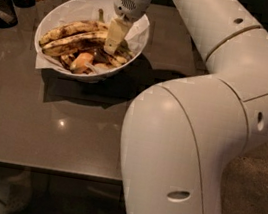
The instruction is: Pick banana from white bowl
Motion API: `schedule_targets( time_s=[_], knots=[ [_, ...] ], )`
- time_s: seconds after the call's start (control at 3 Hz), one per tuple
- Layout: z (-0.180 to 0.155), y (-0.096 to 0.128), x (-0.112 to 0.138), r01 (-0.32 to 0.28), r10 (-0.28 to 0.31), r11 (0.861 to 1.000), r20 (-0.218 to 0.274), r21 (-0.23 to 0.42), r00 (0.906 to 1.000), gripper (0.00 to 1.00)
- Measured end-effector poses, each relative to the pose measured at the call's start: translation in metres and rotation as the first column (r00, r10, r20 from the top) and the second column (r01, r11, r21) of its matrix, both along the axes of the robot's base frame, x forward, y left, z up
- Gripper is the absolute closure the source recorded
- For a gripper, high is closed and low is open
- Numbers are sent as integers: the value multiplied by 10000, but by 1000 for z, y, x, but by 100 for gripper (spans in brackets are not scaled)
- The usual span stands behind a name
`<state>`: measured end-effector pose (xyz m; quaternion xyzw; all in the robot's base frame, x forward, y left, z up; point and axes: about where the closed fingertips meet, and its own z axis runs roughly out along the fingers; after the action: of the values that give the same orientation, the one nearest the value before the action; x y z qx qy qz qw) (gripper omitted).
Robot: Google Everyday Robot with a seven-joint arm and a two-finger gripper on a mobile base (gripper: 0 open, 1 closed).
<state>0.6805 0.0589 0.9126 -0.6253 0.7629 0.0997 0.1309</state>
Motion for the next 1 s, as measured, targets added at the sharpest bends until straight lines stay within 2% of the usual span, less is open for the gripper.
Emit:
schedule_targets(
  time_s=[0.67,1.0],
  knots=[
    [0,0,0,0,0,10000,0,0,10000,88],
    [2,5,4,14,-17,9999,217,156,9998,100]
  ],
)
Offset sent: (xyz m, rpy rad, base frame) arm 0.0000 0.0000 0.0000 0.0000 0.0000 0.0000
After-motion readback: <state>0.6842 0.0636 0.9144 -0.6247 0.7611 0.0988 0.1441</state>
